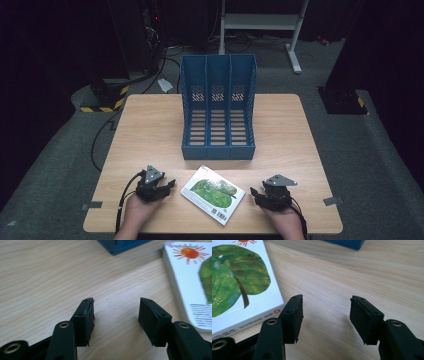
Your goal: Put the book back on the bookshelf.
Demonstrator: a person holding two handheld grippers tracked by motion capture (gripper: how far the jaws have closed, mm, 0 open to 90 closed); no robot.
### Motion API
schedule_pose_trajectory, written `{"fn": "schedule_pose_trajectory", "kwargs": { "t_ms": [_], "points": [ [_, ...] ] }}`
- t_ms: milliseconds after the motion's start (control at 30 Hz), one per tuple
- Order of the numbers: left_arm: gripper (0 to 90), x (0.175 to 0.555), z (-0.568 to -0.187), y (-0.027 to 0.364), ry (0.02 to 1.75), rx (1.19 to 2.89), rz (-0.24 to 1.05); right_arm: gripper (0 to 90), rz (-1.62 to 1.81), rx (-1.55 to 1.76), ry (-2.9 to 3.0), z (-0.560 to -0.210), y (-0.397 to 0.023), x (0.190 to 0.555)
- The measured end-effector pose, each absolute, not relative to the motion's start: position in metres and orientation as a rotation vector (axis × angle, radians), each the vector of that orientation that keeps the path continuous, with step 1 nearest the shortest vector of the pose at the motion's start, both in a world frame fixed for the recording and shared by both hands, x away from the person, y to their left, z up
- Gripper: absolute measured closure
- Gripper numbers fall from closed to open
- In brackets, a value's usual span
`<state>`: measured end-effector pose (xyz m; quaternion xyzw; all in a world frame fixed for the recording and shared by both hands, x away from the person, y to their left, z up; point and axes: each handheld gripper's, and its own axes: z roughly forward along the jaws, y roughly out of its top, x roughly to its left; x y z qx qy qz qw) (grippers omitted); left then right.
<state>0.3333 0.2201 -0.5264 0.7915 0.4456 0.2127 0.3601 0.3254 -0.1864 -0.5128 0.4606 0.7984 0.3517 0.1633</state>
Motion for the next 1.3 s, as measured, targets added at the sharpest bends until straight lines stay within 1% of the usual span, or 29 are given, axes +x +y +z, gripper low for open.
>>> {"fn": "schedule_pose_trajectory", "kwargs": {
  "t_ms": [167,300,433,867,1200,1300],
  "points": [
    [50.7,0.328,-0.525,0.201,1.066,2.086,0.543,46.0,1.01,1.309,2.311,-0.514,-0.183,0.324],
    [55.1,0.326,-0.525,0.194,1.048,2.098,0.563,46.4,1.0,1.295,2.343,-0.516,-0.18,0.323],
    [55.5,0.327,-0.526,0.197,1.066,2.074,0.518,45.9,0.996,1.266,2.348,-0.516,-0.177,0.323],
    [57.5,0.322,-0.527,0.199,1.032,2.078,0.5,45.7,0.988,1.267,2.341,-0.517,-0.17,0.325],
    [59.4,0.306,-0.526,0.197,0.999,2.095,0.482,45.7,0.935,1.284,2.304,-0.515,-0.157,0.339],
    [60.2,0.297,-0.525,0.196,0.979,2.114,0.482,46.6,0.912,1.299,2.287,-0.515,-0.151,0.349]
  ]
}}
